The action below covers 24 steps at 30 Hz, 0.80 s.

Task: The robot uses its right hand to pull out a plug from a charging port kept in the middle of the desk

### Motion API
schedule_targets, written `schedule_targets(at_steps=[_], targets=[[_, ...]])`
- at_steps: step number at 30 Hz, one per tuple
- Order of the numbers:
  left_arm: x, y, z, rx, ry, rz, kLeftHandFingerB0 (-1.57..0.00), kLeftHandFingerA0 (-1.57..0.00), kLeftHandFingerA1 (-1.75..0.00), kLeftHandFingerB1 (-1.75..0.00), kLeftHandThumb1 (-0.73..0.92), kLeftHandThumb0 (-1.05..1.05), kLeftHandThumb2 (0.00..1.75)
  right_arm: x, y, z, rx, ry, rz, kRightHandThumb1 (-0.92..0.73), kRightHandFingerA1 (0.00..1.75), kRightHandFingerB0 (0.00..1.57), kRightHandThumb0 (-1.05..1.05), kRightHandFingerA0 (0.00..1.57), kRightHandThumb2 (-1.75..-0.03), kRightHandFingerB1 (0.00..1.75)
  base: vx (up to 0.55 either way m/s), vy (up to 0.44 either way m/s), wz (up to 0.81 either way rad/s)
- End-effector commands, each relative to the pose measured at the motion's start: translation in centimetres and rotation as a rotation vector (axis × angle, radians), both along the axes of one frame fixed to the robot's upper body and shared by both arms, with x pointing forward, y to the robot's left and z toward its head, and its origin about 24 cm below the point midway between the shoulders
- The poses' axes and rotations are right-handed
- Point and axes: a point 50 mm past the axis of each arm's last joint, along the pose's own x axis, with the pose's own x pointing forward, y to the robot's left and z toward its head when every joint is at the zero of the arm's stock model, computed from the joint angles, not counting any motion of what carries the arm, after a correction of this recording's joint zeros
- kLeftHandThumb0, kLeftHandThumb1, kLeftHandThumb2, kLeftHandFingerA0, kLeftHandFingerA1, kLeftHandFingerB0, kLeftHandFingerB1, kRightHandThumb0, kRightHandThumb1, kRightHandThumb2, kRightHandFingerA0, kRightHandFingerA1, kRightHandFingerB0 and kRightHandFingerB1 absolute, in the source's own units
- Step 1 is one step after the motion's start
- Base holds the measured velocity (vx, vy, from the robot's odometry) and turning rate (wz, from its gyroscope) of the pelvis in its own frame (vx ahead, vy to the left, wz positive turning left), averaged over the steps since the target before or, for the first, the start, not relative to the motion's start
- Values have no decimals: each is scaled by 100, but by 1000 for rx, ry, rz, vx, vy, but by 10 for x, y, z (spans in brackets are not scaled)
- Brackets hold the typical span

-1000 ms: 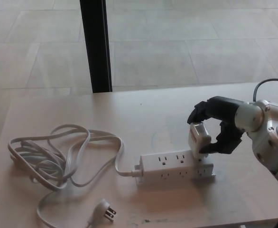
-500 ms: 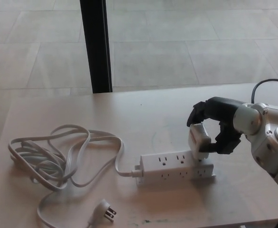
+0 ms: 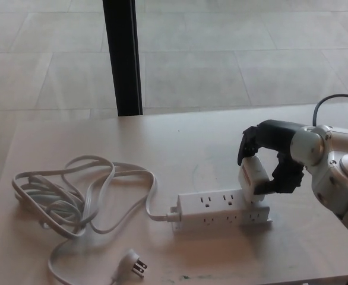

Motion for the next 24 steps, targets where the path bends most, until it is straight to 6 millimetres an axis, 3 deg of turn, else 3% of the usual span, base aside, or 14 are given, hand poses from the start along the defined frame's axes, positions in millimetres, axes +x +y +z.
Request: schedule_targets(at_steps=[1, 3, 6, 9, 10, 12, 13, 14, 16, 18, 19, 22, 23, 24], targets=[[0, 8, 8, 33, 5, -3, -57, -82, -68, -42, 68, -63, 61, -15, -14, -41, -45, 180, 0, -53, 174, 72, -31, 82, -85, 136, 0, 0, 0], [0, 8, 8, 32, 3, -8, -58, -79, -64, -43, 68, -63, 61, -15, -15, -41, -36, 175, -4, -52, 172, 75, -30, 82, -88, 134, 0, 0, 0], [-1, 8, 9, 48, -1, -32, -59, -81, -66, -44, 69, -64, 61, -17, -14, -42, -43, 127, 3, -55, 161, 79, -33, 80, -88, 103, 0, 0, 0], [0, 8, 10, 42, -8, -22, -58, -82, -71, -44, 68, -64, 61, -19, -13, -44, -83, 47, 35, -56, 168, 84, -33, 81, -91, 100, 0, 0, 0], [0, 8, 10, 44, -6, -31, -59, -81, -68, -44, 69, -63, 61, -20, -12, -45, -82, 22, 42, -53, 170, 85, -31, 83, -98, 106, 0, 0, 0], [0, 8, 10, 43, -4, -29, -59, -81, -66, -44, 68, -64, 61, -20, -12, -47, -104, -12, 61, -56, 170, 79, -33, 82, -97, 97, 0, 0, 0], [0, 8, 9, 42, -4, -28, -59, -81, -66, -44, 68, -64, 61, -20, -12, -47, -108, -18, 62, -56, 170, 79, -33, 82, -97, 97, 0, 0, 0], [1, 7, 9, 39, -6, -31, -63, -87, -81, -47, 69, -63, 61, -20, -13, -46, -129, -45, 66, -70, 169, 68, -35, 80, -89, 119, 0, 0, 0], [2, 8, 10, 36, -7, -37, -62, -84, -74, -46, 69, -63, 61, -20, -12, -44, -168, -94, 82, -73, 170, 68, -33, 80, -93, 128, 0, 0, 0], [2, 8, 10, 36, -4, -38, -62, -84, -74, -46, 69, -63, 61, -19, -11, -41, -183, -109, 96, -73, 170, 68, -33, 80, -93, 128, 0, 0, 0], [2, 8, 10, 39, -5, -38, -59, -84, -74, -46, 69, -63, 61, -18, -11, -38, -203, -111, 107, -82, 158, 64, -32, 75, -87, 116, 0, 0, 0], [1, 8, 10, 42, -1, -38, -60, -84, -73, -45, 69, -63, 61, -18, -11, -37, -193, -150, 136, -74, 169, 64, -33, 80, -85, 131, 0, 0, 0], [1, 8, 10, 42, -3, -44, -61, -83, -70, -45, 69, -62, 61, -17, -11, -35, -181, -155, 135, -71, 157, 72, -34, 81, -94, 114, 0, 0, 0], [1, 8, 11, 42, -6, -52, -61, -83, -70, -45, 69, -62, 61, -16, -10, -33, -163, -161, 133, -71, 157, 72, -34, 81, -94, 114, 0, 0, 0]])
